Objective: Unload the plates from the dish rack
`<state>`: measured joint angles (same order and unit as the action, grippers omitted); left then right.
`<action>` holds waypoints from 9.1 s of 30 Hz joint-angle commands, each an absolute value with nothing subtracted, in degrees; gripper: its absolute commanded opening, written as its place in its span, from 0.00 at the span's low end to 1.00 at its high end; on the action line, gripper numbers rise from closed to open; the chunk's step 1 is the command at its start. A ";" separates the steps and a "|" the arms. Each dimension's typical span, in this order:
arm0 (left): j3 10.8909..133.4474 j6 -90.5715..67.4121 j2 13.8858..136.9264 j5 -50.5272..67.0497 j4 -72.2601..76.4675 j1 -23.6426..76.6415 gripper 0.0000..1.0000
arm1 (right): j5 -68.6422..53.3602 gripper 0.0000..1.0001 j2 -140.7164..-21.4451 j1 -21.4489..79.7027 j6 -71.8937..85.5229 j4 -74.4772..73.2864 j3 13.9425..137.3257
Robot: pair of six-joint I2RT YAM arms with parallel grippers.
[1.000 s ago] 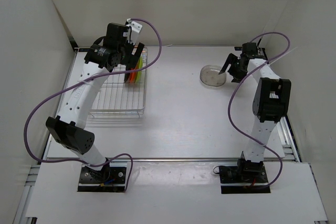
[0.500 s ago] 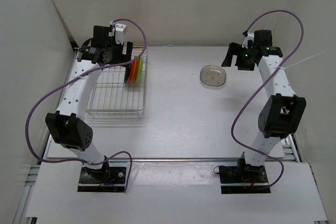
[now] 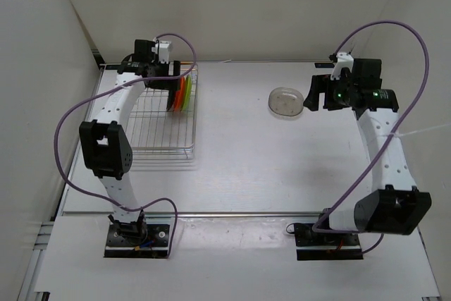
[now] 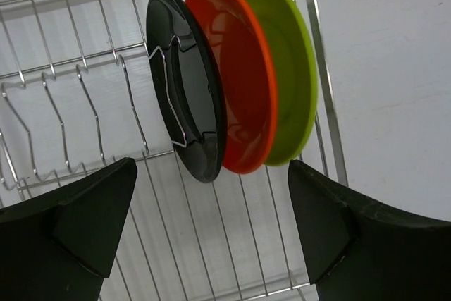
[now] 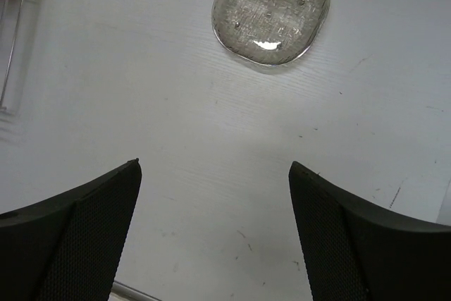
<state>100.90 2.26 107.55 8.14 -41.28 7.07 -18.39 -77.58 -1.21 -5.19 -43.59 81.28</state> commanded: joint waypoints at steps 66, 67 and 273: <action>108.02 1.58 115.14 4.04 -39.29 6.94 0.18 | -18.02 0.84 -69.61 -1.14 -3.16 -40.96 77.26; 108.02 1.58 115.14 4.57 -39.29 6.94 0.16 | -18.02 0.84 -69.61 -1.14 -3.16 -40.96 77.26; 103.54 0.35 110.48 17.75 -35.86 4.39 0.94 | -25.49 0.67 -101.25 19.60 -5.27 -44.12 106.26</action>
